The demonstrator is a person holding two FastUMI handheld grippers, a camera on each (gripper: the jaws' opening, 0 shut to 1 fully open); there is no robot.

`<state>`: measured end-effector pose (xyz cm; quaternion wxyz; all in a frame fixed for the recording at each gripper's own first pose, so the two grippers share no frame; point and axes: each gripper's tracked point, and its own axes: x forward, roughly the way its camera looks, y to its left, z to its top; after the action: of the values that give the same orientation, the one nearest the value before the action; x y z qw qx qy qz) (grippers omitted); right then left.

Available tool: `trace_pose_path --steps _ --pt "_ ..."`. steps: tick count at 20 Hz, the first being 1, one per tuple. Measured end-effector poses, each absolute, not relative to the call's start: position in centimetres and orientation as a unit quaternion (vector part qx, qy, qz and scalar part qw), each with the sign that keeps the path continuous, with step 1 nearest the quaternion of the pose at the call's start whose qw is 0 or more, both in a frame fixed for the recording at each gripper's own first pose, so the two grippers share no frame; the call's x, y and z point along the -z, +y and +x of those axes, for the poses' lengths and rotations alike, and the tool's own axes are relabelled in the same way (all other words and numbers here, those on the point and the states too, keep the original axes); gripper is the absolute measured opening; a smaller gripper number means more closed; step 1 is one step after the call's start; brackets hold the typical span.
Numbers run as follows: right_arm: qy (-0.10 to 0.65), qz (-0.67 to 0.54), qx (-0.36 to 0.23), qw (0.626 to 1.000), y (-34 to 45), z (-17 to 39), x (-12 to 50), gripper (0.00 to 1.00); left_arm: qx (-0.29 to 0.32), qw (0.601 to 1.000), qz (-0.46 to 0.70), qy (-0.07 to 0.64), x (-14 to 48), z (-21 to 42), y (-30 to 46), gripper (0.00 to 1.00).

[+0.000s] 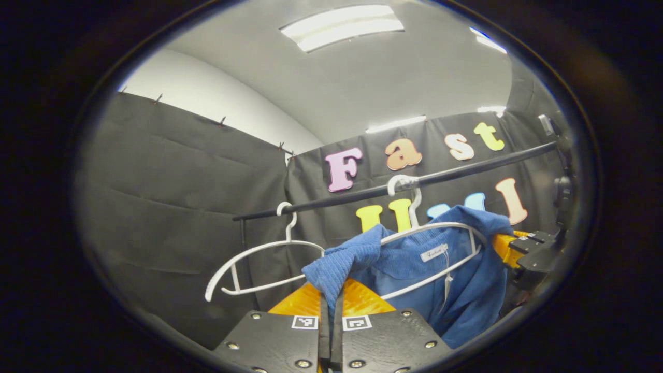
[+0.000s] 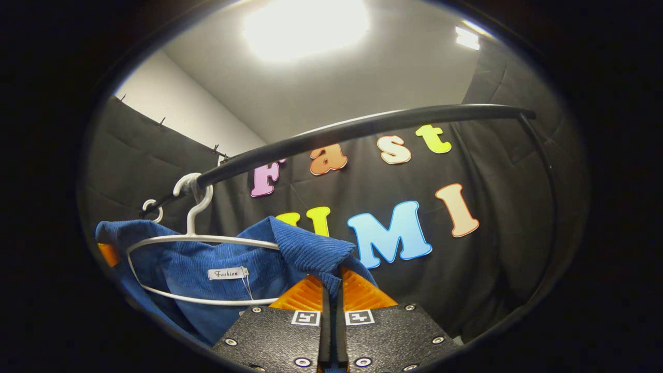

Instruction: Grasp the clothes on the hanger with both hands and then place them into the laundry hamper below.

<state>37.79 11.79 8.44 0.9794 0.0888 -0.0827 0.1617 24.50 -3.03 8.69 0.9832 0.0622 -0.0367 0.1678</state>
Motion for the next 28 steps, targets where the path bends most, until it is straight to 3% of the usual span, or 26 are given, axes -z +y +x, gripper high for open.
trace_pose_path --steps 13,28 --pt "-0.134 0.055 -0.152 0.978 10.9 40.7 -11.5 0.03 -0.144 0.98 0.125 -0.052 -12.4 24.3 1.1 0.0" --pt "-0.143 0.014 -0.146 0.979 10.0 44.6 -10.0 0.03 -0.097 0.971 0.216 -0.001 -10.3 27.4 6.9 0.02"
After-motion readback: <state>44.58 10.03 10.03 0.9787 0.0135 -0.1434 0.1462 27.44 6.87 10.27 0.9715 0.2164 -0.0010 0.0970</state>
